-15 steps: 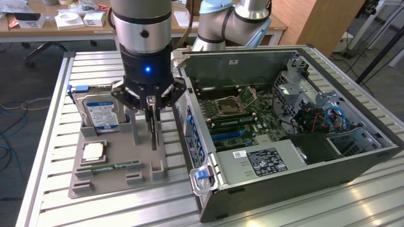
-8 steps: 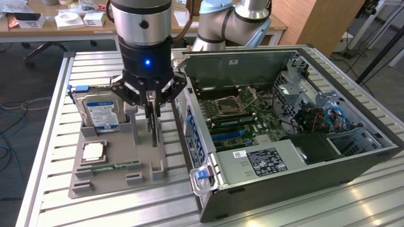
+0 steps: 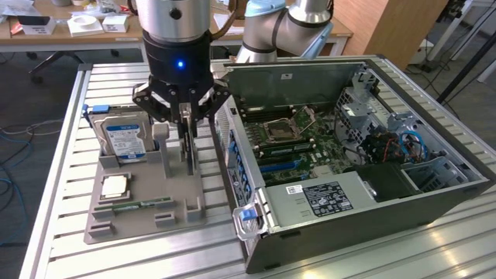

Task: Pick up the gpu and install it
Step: 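Pick up the gpu and move the gpu toward the slot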

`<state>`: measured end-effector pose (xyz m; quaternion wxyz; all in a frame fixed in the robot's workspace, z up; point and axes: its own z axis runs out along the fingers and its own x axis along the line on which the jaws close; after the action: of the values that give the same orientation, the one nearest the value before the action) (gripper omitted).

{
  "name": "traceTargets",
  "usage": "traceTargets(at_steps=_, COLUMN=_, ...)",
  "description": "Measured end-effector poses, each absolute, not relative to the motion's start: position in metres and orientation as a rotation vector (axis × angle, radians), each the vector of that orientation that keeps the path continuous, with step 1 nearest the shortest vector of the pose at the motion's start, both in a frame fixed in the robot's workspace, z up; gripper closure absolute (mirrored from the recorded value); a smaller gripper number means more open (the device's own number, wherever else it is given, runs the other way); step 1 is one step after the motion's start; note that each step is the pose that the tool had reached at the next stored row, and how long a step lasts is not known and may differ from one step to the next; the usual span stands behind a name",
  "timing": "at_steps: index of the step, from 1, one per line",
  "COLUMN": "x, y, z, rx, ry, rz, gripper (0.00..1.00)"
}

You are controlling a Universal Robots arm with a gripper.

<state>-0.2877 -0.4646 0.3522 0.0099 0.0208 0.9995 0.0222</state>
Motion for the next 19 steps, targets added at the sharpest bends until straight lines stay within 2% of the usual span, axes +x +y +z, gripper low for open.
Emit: traceTargets(at_steps=19, x=-0.288, y=-0.465, z=0.401, rx=0.062, ry=3.109, rz=0.069, gripper=0.74)
